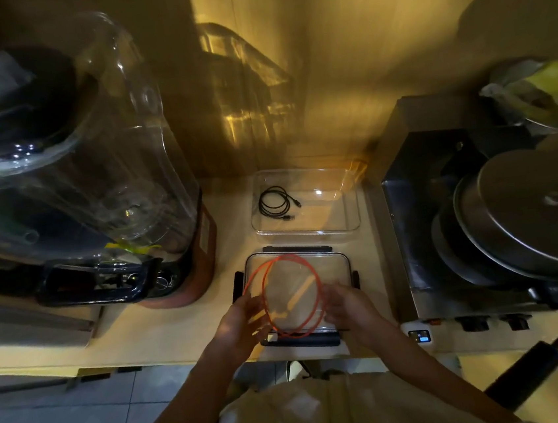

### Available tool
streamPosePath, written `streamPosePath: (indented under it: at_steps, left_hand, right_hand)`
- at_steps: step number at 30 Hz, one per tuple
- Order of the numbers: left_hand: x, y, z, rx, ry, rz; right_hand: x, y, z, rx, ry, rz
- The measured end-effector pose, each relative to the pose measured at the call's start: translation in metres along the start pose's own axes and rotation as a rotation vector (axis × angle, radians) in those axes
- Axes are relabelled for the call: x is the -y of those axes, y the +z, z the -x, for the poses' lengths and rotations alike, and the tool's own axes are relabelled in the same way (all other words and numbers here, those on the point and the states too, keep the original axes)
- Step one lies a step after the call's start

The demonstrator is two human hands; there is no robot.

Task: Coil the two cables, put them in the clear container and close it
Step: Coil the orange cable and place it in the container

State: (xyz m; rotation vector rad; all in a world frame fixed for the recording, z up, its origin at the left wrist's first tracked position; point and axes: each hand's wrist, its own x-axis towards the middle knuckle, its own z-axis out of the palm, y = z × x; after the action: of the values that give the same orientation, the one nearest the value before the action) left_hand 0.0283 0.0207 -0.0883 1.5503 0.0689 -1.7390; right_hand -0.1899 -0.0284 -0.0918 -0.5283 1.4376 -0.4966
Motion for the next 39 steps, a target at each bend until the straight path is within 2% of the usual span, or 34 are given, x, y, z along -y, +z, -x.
streamPosePath:
  at_steps: [7, 20, 23, 28, 34, 39]
  left_hand:
    - [0.001, 0.004, -0.002, -0.065, 0.045, 0.051]
    - [0.004, 0.001, 0.003, -0.105, 0.082, 0.007]
    - [0.002, 0.001, 0.006, -0.115, 0.096, -0.053]
    - [0.013, 0.002, 0.004, -0.204, 0.182, -0.304]
    - [0.034, -0.008, 0.004, -0.129, 0.359, -1.035]
    - [0.047, -0.007, 0.000, -0.114, 0.478, -1.256]
  right_hand:
    - [-0.004, 0.000, -0.003, -0.056, -0.119, -0.005]
    - [-0.005, 0.002, -0.005, -0.102, -0.187, -0.029]
    - [-0.004, 0.003, -0.008, -0.101, -0.144, -0.065]
    - [-0.001, 0.005, -0.013, -0.094, -0.044, -0.147]
    - [0.002, 0.002, -0.012, 0.000, 0.019, -0.235]
    - [0.004, 0.000, -0.007, 0.098, 0.052, -0.284]
